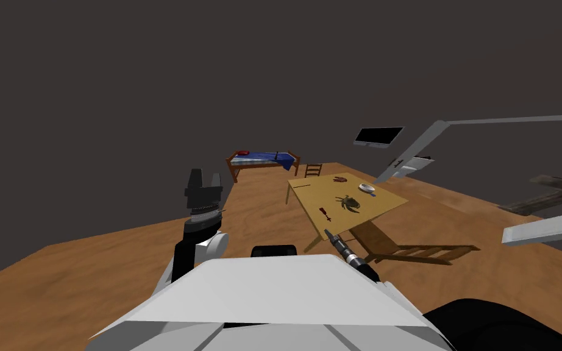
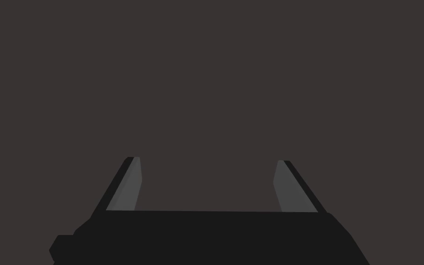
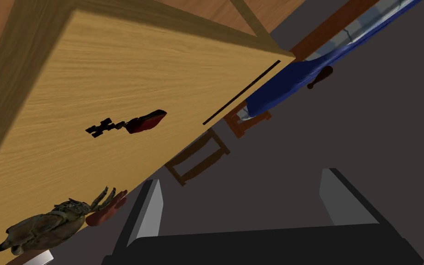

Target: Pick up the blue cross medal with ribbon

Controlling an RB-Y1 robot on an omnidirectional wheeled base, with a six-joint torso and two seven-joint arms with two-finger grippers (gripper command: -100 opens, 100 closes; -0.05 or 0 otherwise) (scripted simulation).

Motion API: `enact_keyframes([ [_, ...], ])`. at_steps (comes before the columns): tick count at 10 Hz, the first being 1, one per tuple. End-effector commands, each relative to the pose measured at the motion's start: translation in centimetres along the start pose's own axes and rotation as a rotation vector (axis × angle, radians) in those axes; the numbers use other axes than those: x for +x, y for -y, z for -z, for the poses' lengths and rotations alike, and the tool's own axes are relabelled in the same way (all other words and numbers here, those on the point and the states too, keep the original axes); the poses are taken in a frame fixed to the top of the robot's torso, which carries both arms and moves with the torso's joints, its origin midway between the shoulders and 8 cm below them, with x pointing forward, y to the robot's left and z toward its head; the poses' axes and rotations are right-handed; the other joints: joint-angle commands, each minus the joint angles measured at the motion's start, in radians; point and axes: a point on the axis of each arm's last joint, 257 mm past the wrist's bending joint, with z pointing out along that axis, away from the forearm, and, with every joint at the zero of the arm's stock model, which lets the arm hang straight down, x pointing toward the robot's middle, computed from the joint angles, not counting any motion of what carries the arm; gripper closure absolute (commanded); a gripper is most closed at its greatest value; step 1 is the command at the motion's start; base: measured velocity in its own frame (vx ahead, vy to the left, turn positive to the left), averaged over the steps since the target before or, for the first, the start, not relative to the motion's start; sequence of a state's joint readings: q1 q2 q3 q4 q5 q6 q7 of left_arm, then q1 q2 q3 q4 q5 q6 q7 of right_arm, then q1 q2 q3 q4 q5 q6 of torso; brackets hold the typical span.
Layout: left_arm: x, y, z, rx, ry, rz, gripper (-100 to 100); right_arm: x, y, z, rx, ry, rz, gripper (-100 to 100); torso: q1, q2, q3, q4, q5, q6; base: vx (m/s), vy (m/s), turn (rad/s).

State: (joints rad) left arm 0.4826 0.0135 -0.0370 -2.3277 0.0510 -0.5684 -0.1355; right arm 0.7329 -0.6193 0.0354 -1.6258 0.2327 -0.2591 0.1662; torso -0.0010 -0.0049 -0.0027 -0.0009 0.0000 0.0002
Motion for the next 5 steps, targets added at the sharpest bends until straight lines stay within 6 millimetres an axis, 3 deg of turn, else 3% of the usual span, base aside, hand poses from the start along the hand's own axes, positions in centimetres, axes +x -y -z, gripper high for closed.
enact_keyframes([
  [1, 0.0, 0.0, 0.0, 0.0, 0.0, 0.0, 0, 1.2, 3.5, 1.3, 0.079, -0.056, 0.079, -100, 0.0, 0.0, 0.0, 0.0, 0.0, 0.0, 0.135, -0.014, 0.289],
  [4, 0.0, 0.0, 0.0, 0.0, 0.0, 0.0, 0, 3.6, 9.5, 3.9, 0.211, -0.164, 0.226, -100, -0.002, -0.007, -0.004, -0.002, 0.0, 0.0, 0.223, -0.041, 0.218],
  [5, 0.0, 0.0, 0.0, 0.0, 0.0, 0.0, 0, 3.6, 9.5, 3.9, 0.211, -0.164, 0.226, -100, -0.004, -0.009, -0.005, -0.002, -0.001, 0.0, 0.133, -0.063, 0.101],
])
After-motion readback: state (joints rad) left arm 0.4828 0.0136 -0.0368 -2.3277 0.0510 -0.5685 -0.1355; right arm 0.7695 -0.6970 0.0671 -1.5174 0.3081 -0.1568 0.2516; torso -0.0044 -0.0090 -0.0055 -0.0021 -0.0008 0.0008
